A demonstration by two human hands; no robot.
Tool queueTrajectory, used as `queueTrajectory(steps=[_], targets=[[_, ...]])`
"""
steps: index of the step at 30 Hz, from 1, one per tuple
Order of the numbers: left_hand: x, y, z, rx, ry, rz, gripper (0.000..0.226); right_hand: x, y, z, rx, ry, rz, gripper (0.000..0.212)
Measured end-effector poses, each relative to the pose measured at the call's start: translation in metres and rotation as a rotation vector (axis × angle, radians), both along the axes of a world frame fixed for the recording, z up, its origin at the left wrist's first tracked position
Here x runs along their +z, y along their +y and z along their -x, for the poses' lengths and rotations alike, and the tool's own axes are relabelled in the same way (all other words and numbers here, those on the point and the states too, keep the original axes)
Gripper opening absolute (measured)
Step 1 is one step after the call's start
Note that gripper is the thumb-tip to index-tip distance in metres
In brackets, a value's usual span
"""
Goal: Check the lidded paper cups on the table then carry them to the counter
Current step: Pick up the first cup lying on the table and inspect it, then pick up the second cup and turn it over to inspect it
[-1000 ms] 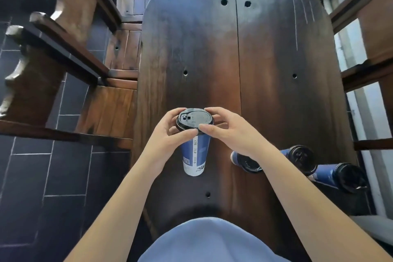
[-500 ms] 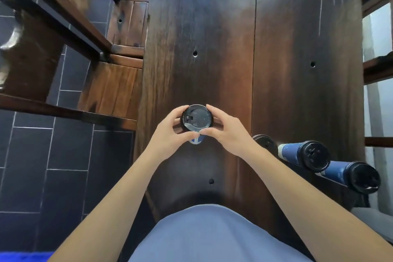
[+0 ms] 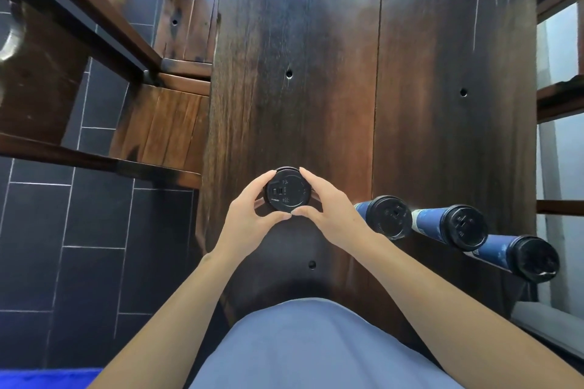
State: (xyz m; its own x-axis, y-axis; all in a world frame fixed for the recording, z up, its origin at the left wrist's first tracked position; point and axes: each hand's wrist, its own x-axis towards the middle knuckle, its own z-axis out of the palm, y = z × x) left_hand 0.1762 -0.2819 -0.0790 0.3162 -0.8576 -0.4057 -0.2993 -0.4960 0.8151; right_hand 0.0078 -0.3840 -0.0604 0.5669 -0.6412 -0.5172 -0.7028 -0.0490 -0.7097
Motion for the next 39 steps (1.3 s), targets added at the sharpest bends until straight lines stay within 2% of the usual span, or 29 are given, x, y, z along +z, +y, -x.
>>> queueTrajectory(steps=[15, 18, 21, 24, 26, 27, 30, 33, 36, 39], targets=[[0.003, -0.01, -0.009, -0.063, -0.054, -0.065, 0.079, -0.01, -0.001, -0.007, 0.008, 0.009, 0.054, 0.074], [0.012, -0.011, -0.008, -0.086, -0.073, -0.062, 0.097, -0.001, -0.001, -0.005, 0.01, -0.011, 0.052, 0.079], [0.035, -0.006, -0.005, -0.145, -0.26, 0.014, 0.116, 0.016, 0.003, 0.013, -0.07, 0.01, 0.1, 0.081], [0.066, -0.005, 0.014, -0.1, -0.472, 0.285, 0.099, 0.036, 0.009, 0.057, -0.212, 0.036, 0.321, 0.057], [0.073, -0.006, 0.042, -0.076, -0.487, 0.442, 0.075, 0.042, 0.012, 0.093, -0.277, 0.079, 0.407, 0.05], [0.073, -0.009, 0.057, -0.1, -0.439, 0.453, 0.064, 0.043, 0.013, 0.11, -0.282, 0.119, 0.421, 0.052], [0.063, -0.024, 0.096, -0.273, -0.211, 0.222, 0.053, 0.034, 0.013, 0.148, -0.177, 0.265, 0.36, 0.072], [0.042, -0.043, 0.121, -0.453, -0.122, 0.012, 0.068, 0.022, 0.011, 0.161, -0.098, 0.289, 0.246, 0.092], [0.028, -0.06, 0.133, -0.531, -0.069, -0.106, 0.079, 0.011, 0.003, 0.164, -0.095, 0.197, 0.207, 0.095], [0.019, -0.069, 0.139, -0.484, -0.019, -0.145, 0.086, 0.006, -0.007, 0.166, -0.134, 0.103, 0.168, 0.09]])
